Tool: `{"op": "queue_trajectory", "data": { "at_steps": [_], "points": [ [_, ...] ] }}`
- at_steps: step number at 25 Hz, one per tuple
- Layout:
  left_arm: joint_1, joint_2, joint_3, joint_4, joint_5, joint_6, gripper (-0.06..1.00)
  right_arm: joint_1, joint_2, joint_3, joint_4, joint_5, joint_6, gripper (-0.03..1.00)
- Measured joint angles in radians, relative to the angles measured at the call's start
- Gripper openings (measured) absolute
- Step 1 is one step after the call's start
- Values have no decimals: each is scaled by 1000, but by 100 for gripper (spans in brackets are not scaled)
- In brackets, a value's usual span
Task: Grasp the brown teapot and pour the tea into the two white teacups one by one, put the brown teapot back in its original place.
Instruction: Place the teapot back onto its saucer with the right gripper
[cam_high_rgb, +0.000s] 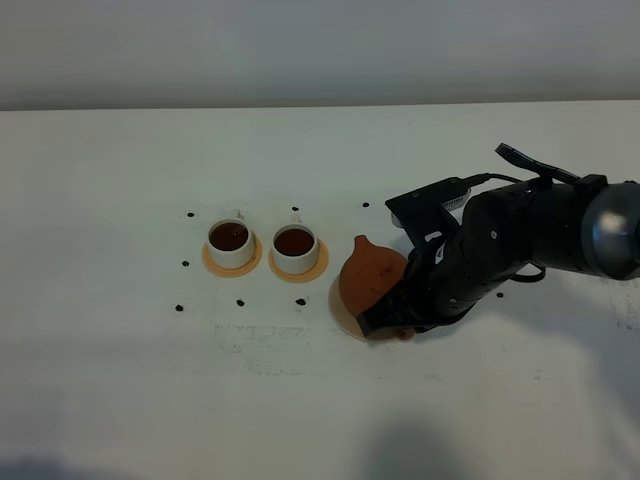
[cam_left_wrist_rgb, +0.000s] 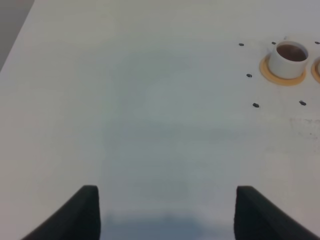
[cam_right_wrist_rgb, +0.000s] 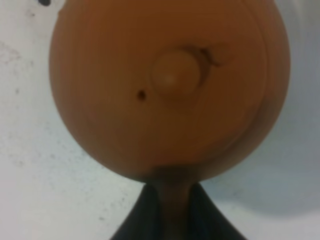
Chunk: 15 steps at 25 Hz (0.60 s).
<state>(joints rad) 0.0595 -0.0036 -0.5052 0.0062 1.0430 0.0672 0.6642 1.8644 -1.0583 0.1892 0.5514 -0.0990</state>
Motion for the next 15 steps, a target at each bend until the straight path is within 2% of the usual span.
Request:
{"op": "queue_trajectory", "data": {
  "at_steps": [12,15],
  "points": [
    [0,0,0,0,0,0,59,0,23,0,11,-12,-1,9],
    [0,0,0,0,0,0,59,0,26,0,19,-12,0,12]
  ]
}}
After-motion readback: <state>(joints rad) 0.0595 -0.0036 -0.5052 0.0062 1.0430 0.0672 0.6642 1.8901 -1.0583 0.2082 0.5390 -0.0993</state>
